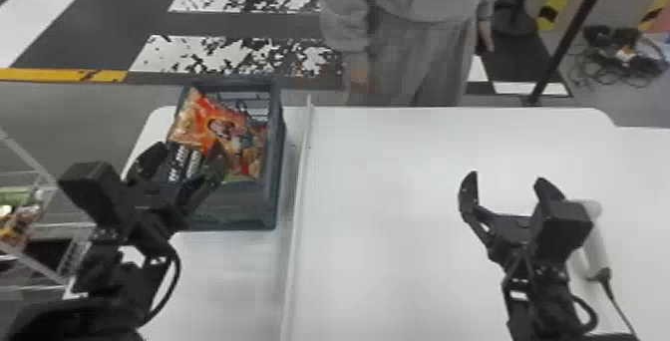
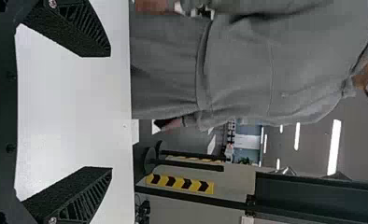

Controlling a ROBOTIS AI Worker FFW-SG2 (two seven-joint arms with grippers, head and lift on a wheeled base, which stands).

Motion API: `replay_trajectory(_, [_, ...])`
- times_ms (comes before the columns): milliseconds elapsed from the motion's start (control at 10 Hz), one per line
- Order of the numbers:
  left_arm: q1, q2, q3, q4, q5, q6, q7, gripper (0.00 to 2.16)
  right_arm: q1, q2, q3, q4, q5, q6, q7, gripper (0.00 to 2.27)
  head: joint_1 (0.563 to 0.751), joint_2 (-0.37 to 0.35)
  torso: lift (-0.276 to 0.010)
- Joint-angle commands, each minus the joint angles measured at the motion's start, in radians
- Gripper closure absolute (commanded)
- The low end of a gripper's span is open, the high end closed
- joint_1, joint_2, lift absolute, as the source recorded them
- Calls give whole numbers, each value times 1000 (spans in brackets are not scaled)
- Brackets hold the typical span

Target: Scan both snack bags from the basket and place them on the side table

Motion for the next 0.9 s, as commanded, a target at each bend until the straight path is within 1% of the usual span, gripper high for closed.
replay_trajectory(0, [-48,0,25,-2,17,92,1,147,2,0,0,-2,0,4,0,49,695,50,-75])
replay_trajectory(200, [-105,2,56,4,37,208,1,147,3,-1,0,0,0,7,-1,49,695,62,-75])
replay_trajectory(400, [-154,5,82,18,46,285,-2,140,2,0,0,0,0,10,0,49,695,76,-75])
replay_trajectory(600, [-211,5,97,53,46,337,4,140,2,0,0,0,0,10,-1,49,695,86,-75])
replay_trajectory(800, [-268,5,94,118,38,337,6,140,-1,0,0,5,0,13,0,49,695,94,-75])
